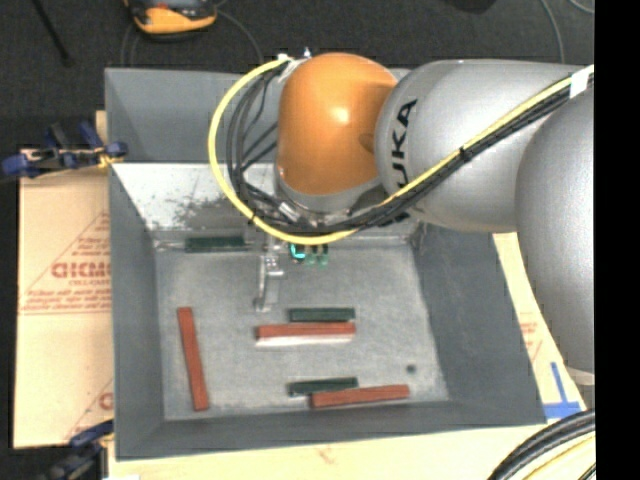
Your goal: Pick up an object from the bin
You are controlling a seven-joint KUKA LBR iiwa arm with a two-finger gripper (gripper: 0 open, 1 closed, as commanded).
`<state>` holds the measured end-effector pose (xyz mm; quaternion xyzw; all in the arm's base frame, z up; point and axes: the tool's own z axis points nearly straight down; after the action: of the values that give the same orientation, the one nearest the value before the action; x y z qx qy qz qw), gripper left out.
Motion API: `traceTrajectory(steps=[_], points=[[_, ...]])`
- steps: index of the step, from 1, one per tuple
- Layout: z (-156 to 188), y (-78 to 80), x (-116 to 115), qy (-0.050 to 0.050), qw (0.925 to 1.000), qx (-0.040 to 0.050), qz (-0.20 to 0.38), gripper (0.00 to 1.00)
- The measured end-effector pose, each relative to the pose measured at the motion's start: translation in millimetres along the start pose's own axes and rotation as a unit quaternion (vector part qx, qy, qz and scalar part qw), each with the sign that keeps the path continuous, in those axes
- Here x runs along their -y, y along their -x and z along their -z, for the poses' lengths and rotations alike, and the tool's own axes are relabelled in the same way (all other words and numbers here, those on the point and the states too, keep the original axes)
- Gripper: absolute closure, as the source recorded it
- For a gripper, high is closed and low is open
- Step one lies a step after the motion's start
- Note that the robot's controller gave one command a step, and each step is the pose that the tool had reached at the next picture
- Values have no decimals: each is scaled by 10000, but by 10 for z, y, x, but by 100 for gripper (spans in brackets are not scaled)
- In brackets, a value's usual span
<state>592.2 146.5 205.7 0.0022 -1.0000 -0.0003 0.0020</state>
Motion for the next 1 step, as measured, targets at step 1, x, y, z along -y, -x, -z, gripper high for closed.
traceTrajectory(steps=[1], points=[[51,16,7,5,10000,40,-14,0]])
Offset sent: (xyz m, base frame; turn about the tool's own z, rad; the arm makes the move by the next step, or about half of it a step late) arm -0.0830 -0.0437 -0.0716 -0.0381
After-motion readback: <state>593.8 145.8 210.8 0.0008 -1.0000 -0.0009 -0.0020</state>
